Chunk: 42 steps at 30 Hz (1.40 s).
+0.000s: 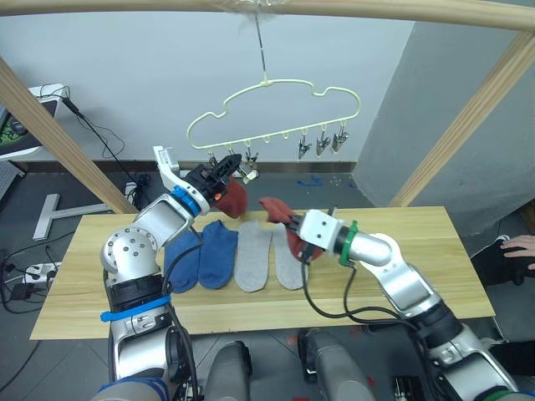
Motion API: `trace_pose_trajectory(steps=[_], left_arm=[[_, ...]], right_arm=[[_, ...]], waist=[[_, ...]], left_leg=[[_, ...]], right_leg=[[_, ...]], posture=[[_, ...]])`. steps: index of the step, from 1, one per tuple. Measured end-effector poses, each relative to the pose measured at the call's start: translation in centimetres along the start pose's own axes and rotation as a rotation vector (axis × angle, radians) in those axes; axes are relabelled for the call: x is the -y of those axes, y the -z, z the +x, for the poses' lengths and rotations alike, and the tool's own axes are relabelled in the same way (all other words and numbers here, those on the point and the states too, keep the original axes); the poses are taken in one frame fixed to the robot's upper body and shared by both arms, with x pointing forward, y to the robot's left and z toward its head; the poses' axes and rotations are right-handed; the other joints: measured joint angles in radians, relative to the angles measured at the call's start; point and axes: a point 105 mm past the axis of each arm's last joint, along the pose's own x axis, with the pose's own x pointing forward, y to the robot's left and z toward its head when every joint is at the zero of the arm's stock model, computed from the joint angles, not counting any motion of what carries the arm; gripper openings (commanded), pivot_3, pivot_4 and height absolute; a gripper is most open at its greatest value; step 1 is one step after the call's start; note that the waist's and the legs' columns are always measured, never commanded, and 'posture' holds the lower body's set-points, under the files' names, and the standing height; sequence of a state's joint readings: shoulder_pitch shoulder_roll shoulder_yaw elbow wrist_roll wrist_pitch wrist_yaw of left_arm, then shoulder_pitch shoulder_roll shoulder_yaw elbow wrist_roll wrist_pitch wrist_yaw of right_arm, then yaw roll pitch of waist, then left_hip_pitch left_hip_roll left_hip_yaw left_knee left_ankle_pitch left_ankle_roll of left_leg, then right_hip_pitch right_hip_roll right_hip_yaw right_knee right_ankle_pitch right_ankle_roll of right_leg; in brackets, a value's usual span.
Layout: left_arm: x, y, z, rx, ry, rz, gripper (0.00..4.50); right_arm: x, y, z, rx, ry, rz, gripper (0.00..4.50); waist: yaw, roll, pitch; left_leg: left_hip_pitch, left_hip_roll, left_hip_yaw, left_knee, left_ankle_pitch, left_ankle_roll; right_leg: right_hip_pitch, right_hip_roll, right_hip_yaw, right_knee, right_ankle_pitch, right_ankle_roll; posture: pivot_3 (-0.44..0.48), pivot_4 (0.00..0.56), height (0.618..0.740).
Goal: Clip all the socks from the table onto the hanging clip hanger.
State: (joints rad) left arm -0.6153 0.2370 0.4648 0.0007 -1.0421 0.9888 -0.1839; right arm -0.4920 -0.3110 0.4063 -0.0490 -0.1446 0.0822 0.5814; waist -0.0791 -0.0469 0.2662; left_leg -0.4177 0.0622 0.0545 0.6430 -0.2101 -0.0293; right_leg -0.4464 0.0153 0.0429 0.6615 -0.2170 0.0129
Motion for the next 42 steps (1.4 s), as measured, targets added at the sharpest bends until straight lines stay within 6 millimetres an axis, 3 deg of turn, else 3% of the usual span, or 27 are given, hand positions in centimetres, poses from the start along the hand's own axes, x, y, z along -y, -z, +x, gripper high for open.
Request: trace_pose_trajectory(steps=[6, 22, 36, 37, 39, 42], left_arm=[[0.4, 0.6, -0.1, -0.023, 0.010, 0.003, 0.00], [1.0, 1.2, -0.1, -0.047, 0.047, 0.007, 0.00], [0.5, 1.1, -1.8, -0.050, 0.041, -0.016, 4.25], [0.4, 0.9, -2.0, -0.043, 0.033, -0.015, 4.46], [0.0, 0.4, -2.9, -0.034, 0.013, -0.008, 4.46], [-0.4, 0.3, -3.9, -0.036, -0.009, -0.002, 4.50]], right_arm=[[0.7, -1.0, 1.0, 0.024, 0.029, -0.006, 0.04], [1.4, -1.6, 1.3, 0.036, 0.033, -0.091, 0.04], [1.2, -1.8, 1.6, 0.047, 0.029, -0.080, 0.00], [1.1, -1.9, 1.6, 0.052, 0.028, -0.072, 0.00], [1.1, -2.2, 1.9, 0.072, 0.034, -0.003, 0.00], [1.1, -2.3, 2.1, 0.080, 0.026, 0.078, 0.81]], waist=[[0.005, 0.000, 0.000], [0.007, 0.000, 0.000], [0.009, 0.000, 0.000], [0.010, 0.000, 0.000], [0.010, 0.000, 0.000], [0.020, 0.000, 0.000]], left_leg=[[0.000, -0.001, 0.002, 0.000, 0.000, 0.000], [0.000, 0.000, 0.002, 0.000, 0.000, 0.000], [-0.001, 0.000, 0.001, 0.000, 0.000, 0.000], [-0.001, 0.000, 0.001, 0.000, 0.000, 0.000], [-0.001, 0.001, 0.001, 0.000, 0.000, 0.000], [-0.001, 0.001, 0.000, 0.000, 0.000, 0.000]], right_leg=[[0.001, -0.003, 0.001, -0.002, 0.000, 0.000], [0.000, 0.000, 0.000, -0.002, 0.000, 0.000], [0.000, 0.000, 0.000, -0.002, 0.000, 0.000], [0.000, 0.000, 0.000, -0.001, 0.000, 0.000], [0.000, -0.001, 0.000, -0.001, 0.000, 0.000], [0.000, 0.000, -0.001, -0.001, 0.000, 0.000]], posture=[[-0.045, 0.263, 0.740], [-0.046, 0.249, 0.740], [-0.021, 0.237, 0.740], [-0.005, 0.235, 0.740], [-0.005, 0.235, 0.740], [-0.005, 0.235, 0.740]])
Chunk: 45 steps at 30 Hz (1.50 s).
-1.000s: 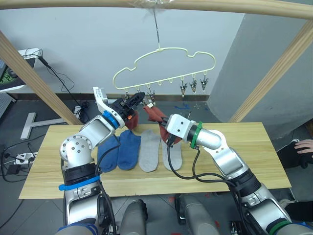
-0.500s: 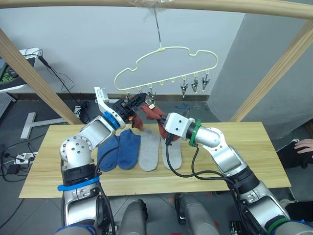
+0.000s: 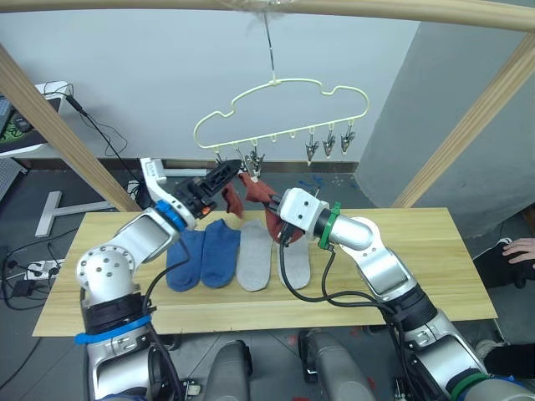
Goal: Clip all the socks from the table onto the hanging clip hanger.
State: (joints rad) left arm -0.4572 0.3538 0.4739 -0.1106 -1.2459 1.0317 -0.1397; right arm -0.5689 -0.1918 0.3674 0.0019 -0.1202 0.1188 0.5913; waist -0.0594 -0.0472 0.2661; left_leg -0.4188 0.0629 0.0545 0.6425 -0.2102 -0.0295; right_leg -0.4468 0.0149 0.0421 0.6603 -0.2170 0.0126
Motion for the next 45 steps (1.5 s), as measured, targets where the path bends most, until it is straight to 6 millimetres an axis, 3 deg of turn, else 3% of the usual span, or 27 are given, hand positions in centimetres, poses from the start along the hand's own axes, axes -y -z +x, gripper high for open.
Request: trace_pose_trajectory(steps=[8, 11, 19, 22, 26, 30, 35, 41, 45], left_arm=[[0.2, 0.0, -2.2, -0.065, -0.050, 0.165, 4.50], [0.6, 0.4, -2.1, -0.083, -0.034, 0.192, 4.50], [1.1, 3.0, -0.1, -0.097, -0.055, 0.424, 4.50], [1.7, 3.5, 0.9, -0.051, -0.023, 0.492, 3.93], [2.4, 5.2, 3.3, -0.025, 0.015, 0.621, 2.73], [2.4, 5.6, 5.4, 0.016, 0.013, 0.725, 1.55], [1.4, 6.1, 6.7, 0.049, -0.040, 0.735, 1.55], [0.8, 5.4, 8.4, 0.118, -0.099, 0.812, 1.55], [0.4, 5.3, 8.6, 0.132, -0.113, 0.832, 2.76]], right_arm=[[-1.2, -0.2, 0.1, 0.007, -0.063, 0.338, 3.69], [-1.0, 0.3, -0.5, -0.020, -0.061, 0.384, 4.49], [1.0, 1.5, -3.0, -0.077, 0.010, 0.412, 4.49], [1.2, 1.7, -3.8, -0.090, 0.013, 0.432, 4.50], [2.6, 1.3, -5.5, -0.094, 0.040, 0.432, 4.50], [3.9, 0.2, -6.7, -0.067, 0.058, 0.440, 4.50], [4.3, -0.2, -7.3, -0.074, 0.059, 0.448, 4.50], [5.2, -3.0, -7.2, 0.007, 0.074, 0.454, 4.50], [5.2, -2.9, -7.2, -0.001, 0.085, 0.474, 4.50]], waist=[[0.012, 0.000, 0.000], [0.024, 0.000, 0.000], [0.033, -0.001, 0.000], [0.031, -0.001, 0.000], [0.031, -0.001, 0.000], [0.030, -0.001, -0.001], [0.024, -0.001, 0.000], [0.020, -0.001, 0.000], [0.013, -0.001, 0.000]], left_leg=[[-0.001, 0.000, 0.000, 0.000, 0.000, 0.000], [-0.001, 0.000, 0.001, 0.000, 0.000, 0.000], [-0.006, -0.001, 0.001, 0.000, 0.000, 0.000], [-0.009, -0.001, 0.001, 0.000, 0.000, 0.000], [-0.012, -0.001, 0.000, 0.001, 0.000, 0.000], [-0.012, -0.002, 0.000, 0.002, 0.000, 0.000], [-0.012, -0.001, -0.001, 0.002, 0.000, 0.000], [-0.013, -0.001, -0.001, 0.002, 0.000, 0.001], [-0.013, -0.001, -0.001, 0.002, 0.000, 0.001]], right_leg=[[0.000, -0.001, 0.000, -0.001, 0.000, 0.000], [-0.001, -0.002, 0.000, -0.001, 0.000, -0.001], [-0.004, -0.002, 0.000, -0.002, 0.000, -0.001], [-0.007, -0.001, 0.000, -0.002, 0.000, -0.001], [-0.009, 0.000, -0.001, -0.002, 0.000, -0.001], [-0.009, 0.000, -0.001, -0.002, 0.000, -0.001], [-0.009, 0.000, -0.001, -0.001, 0.000, -0.001], [-0.009, 0.001, -0.001, -0.001, 0.000, 0.000], [-0.009, 0.000, -0.001, -0.002, 0.000, 0.000]], posture=[[0.017, 0.228, 0.740], [0.017, 0.228, 0.740], [-0.007, 0.231, 0.740], [-0.015, 0.231, 0.740], [-0.034, 0.235, 0.740], [-0.049, 0.238, 0.740], [-0.083, 0.245, 0.740], [-0.104, 0.253, 0.740], [-0.110, 0.258, 0.740]])
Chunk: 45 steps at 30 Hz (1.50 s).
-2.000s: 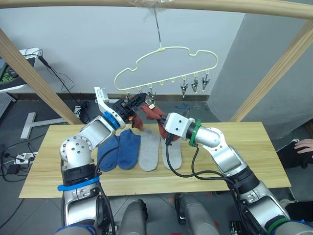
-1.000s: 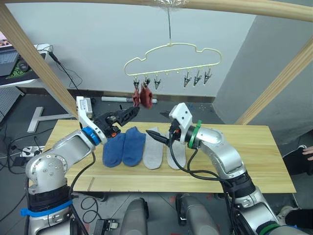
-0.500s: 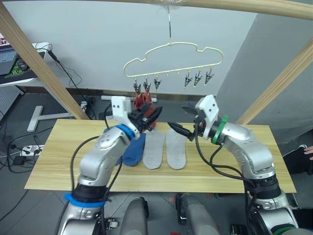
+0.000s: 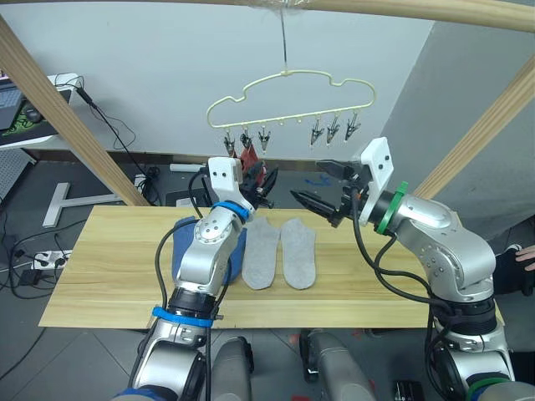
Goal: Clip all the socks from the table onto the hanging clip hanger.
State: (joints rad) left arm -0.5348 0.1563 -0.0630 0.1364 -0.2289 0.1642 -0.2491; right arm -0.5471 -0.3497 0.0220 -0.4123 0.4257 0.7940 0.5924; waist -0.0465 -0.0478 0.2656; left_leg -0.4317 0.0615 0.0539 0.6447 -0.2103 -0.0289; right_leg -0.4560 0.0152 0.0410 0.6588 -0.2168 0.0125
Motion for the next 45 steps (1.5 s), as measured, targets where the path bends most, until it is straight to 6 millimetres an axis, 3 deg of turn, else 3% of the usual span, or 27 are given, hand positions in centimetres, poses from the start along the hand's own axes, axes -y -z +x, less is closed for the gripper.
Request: trace_pose_trajectory(steps=[1, 8, 14, 30, 34, 45], left_arm=[[-0.1, 0.1, 0.1, -0.001, -0.006, 0.007, 3.02], [-0.9, -0.8, 0.6, 0.031, -0.044, 0.037, 3.02], [-0.7, -0.7, 0.9, 0.030, -0.046, 0.028, 1.52], [-1.5, -1.3, 1.1, 0.044, -0.108, 0.045, 1.52], [-1.6, -1.3, 1.1, 0.044, -0.113, 0.050, 2.37], [-1.5, -1.0, 1.7, 0.030, -0.115, 0.040, 2.37]], right_arm=[[0.0, -0.1, 0.0, 0.000, 0.003, 0.001, 4.50], [0.2, -0.8, 0.0, 0.015, 0.009, -0.011, 4.50], [0.4, -1.0, 0.0, 0.015, 0.014, -0.024, 4.50], [0.4, -2.7, 0.3, 0.051, -0.011, -0.037, 4.50], [0.6, -2.7, 0.3, 0.049, -0.006, -0.035, 4.50], [0.7, -2.7, 0.3, 0.048, -0.004, -0.036, 4.50]], waist=[[-0.001, 0.000, 0.000], [-0.008, 0.000, 0.000], [-0.009, 0.000, 0.000], [-0.011, 0.000, 0.000], [-0.011, 0.000, 0.000], [-0.011, 0.000, 0.000]], left_leg=[[0.000, 0.000, 0.000, 0.000, 0.000, 0.000], [0.000, 0.000, 0.000, 0.000, 0.000, 0.000], [0.000, 0.000, 0.000, 0.000, 0.000, 0.000], [0.000, 0.000, 0.000, 0.000, 0.000, 0.000], [0.000, 0.000, -0.001, 0.000, 0.000, 0.000], [0.000, 0.000, 0.000, 0.000, 0.000, 0.000]], right_leg=[[0.000, 0.000, 0.000, 0.000, 0.000, 0.000], [0.000, 0.000, 0.000, 0.000, 0.000, 0.000], [0.000, 0.000, 0.000, 0.000, 0.000, 0.000], [0.000, 0.000, 0.000, 0.001, 0.000, 0.000], [0.000, 0.000, 0.000, 0.001, 0.000, 0.000], [0.000, 0.000, -0.001, 0.001, 0.000, 0.000]], posture=[[-0.111, 0.259, 0.740], [-0.113, 0.263, 0.740], [-0.112, 0.268, 0.740], [-0.115, 0.273, 0.740], [-0.115, 0.273, 0.740], [-0.127, 0.264, 0.740]])
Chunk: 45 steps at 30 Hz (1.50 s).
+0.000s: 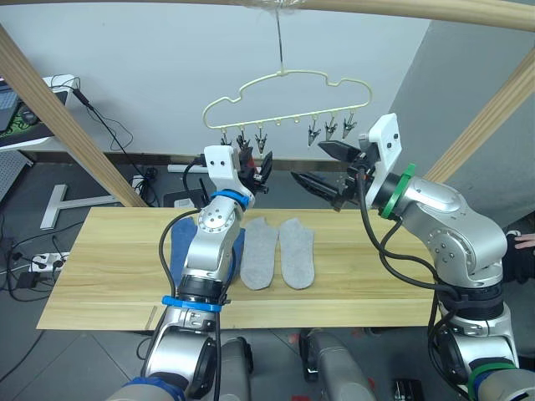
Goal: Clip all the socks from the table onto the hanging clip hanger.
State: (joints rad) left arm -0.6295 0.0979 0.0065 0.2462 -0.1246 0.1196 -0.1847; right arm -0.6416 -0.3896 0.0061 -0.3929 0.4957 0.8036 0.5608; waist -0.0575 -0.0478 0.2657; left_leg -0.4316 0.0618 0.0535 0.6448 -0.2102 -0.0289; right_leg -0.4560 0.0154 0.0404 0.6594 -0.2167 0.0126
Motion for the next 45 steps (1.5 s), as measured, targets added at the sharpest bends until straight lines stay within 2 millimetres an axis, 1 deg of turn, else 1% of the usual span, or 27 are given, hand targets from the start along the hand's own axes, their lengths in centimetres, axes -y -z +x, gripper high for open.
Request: trace_pose_trajectory(steps=[5, 9, 16, 23, 33, 45], left_arm=[[0.3, 0.0, 0.9, 0.002, -0.011, 0.007, 2.37], [0.5, -0.9, 1.7, 0.034, -0.010, 0.021, 2.37], [0.4, -1.7, 2.7, 0.068, -0.012, 0.057, 2.37], [0.4, -1.7, 2.8, 0.073, -0.004, 0.080, 2.37], [-0.1, -1.3, 2.7, 0.055, -0.025, 0.118, 2.37], [-0.3, -1.6, 2.7, 0.073, -0.029, 0.145, 2.37]], right_arm=[[0.1, 0.0, 0.0, 0.000, 0.004, -0.001, 4.50], [0.2, 0.0, -0.1, -0.001, 0.007, -0.002, 4.50], [0.3, 0.0, -0.1, -0.007, 0.014, 0.001, 4.50], [0.4, 0.0, -0.1, -0.007, 0.023, 0.000, 4.50], [0.4, 0.0, -0.1, -0.007, 0.024, 0.000, 4.50], [0.4, 0.0, -0.1, -0.007, 0.024, 0.000, 4.50]], waist=[[0.000, 0.000, 0.000], [-0.001, 0.000, 0.000], [-0.003, 0.000, 0.000], [-0.003, 0.000, 0.000], [-0.003, 0.000, 0.000], [-0.003, 0.000, 0.000]], left_leg=[[0.000, 0.000, 0.000, 0.000, 0.000, 0.000], [0.000, 0.000, 0.000, 0.000, 0.000, 0.000], [0.000, 0.000, 0.000, 0.000, 0.000, 0.000], [0.000, 0.000, 0.000, 0.000, 0.000, 0.000], [0.000, 0.000, 0.001, 0.000, 0.000, 0.000], [0.000, 0.000, 0.001, 0.000, 0.000, 0.000]], right_leg=[[0.000, 0.000, 0.000, 0.000, 0.000, 0.000], [0.000, 0.000, 0.000, 0.000, 0.000, 0.000], [0.000, 0.000, 0.000, 0.000, 0.000, 0.000], [0.000, 0.000, 0.000, 0.000, 0.000, 0.000], [0.000, 0.000, 0.000, 0.000, 0.000, 0.000], [0.000, 0.000, 0.000, 0.000, 0.000, 0.000]], posture=[[-0.131, 0.262, 0.740], [-0.135, 0.257, 0.740], [-0.143, 0.249, 0.740], [-0.142, 0.245, 0.740], [-0.139, 0.246, 0.740], [-0.137, 0.249, 0.740]])
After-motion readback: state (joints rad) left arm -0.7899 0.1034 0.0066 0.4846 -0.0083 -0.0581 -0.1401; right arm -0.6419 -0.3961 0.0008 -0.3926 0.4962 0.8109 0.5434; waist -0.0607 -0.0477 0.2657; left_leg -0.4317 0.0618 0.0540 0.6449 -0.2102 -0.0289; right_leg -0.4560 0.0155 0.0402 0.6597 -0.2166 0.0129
